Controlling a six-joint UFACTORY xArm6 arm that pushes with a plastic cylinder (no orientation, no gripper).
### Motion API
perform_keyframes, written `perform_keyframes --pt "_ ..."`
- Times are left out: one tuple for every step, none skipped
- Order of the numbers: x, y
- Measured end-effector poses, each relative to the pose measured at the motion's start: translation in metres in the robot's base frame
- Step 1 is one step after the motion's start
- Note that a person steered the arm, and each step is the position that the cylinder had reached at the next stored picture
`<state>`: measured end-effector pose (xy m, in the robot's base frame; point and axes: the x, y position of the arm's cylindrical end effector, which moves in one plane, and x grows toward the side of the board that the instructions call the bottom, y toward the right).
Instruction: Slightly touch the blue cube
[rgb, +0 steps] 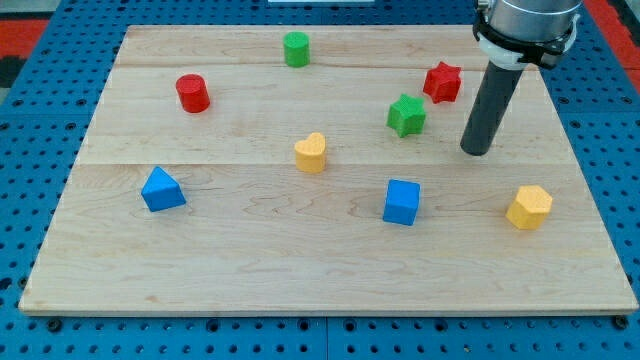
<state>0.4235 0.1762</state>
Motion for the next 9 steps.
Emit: perform_keyframes --pt "0.000 0.000" --pt "0.002 -0.003" --pt "0.010 -0.024" --pt "0.020 -0.041" --pt "0.050 -0.058" --pt "0.054 -0.075" --pt "0.054 -0.117" --pt "0.061 -0.166" --pt "0.066 -0.207"
